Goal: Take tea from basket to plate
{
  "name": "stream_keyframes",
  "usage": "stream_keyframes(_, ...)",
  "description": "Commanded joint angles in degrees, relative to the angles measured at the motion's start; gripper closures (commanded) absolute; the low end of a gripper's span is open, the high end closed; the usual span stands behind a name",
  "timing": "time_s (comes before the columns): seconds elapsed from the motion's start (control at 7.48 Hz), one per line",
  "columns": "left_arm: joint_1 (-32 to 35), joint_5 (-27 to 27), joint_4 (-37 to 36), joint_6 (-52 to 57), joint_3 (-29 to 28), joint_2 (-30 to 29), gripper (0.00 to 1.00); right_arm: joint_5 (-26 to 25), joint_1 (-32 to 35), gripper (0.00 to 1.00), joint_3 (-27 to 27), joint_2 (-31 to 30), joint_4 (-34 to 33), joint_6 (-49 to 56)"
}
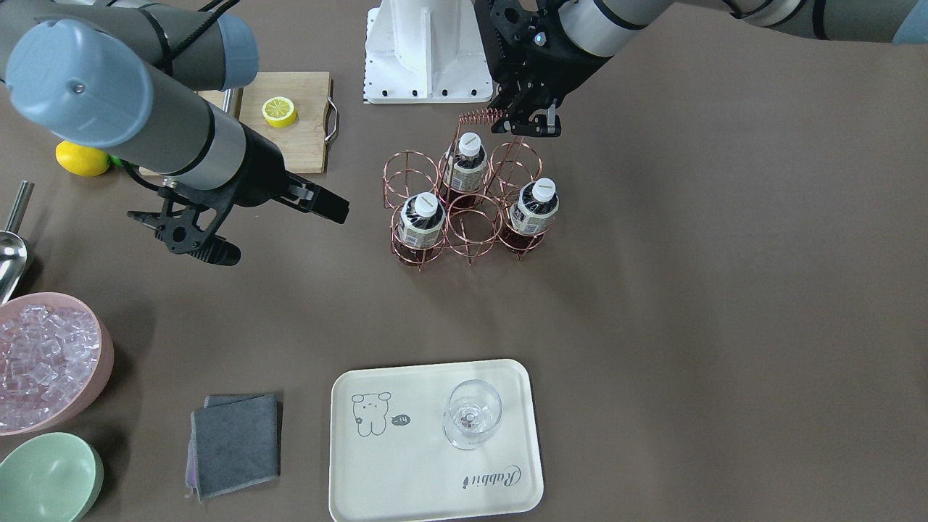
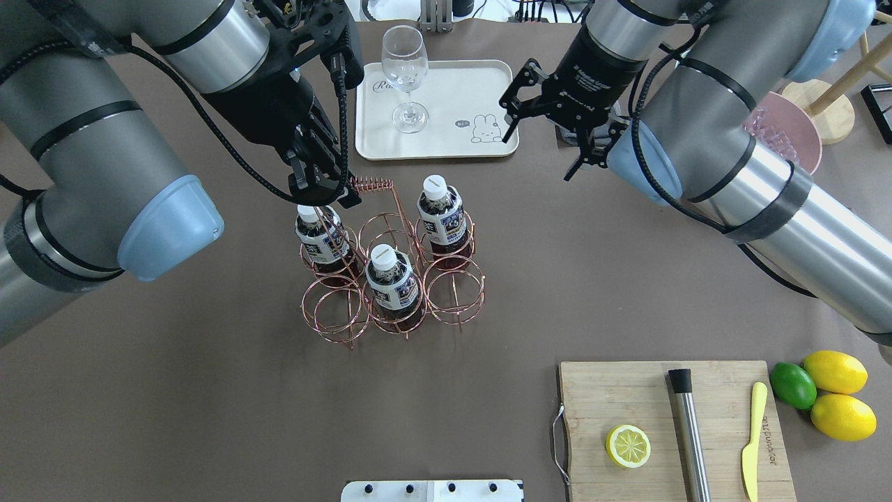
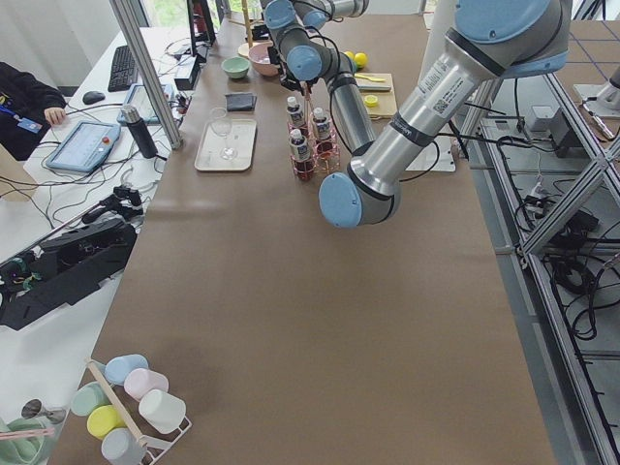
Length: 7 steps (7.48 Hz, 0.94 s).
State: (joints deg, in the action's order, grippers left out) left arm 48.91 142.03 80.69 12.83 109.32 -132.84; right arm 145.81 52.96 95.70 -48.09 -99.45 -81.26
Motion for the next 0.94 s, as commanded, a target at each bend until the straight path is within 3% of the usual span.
stream_keyframes(0.0,0.0,0.0,0.1,0.0,-0.1,0.1,1.00,0.0,-2.0,0.01,-6.1,5.5,9.0,-13.0)
stream_keyframes(0.4,-0.1,0.1,0.8,0.0,-0.2,0.7,1.00,-2.4,-5.7,0.06,-16.1,10.7,19.5,-19.5)
stream_keyframes(0.67,0.0,0.1,1.4,0.0,0.0,0.8,1.00,-2.3,-8.0,0.31,-16.2,10.6,19.7,-19.6)
stream_keyframes(0.8,-0.1,0.1,1.4,0.0,-0.2,0.8,1.00,-1.9,-8.2,0.34,-16.1,10.2,19.7,-19.1)
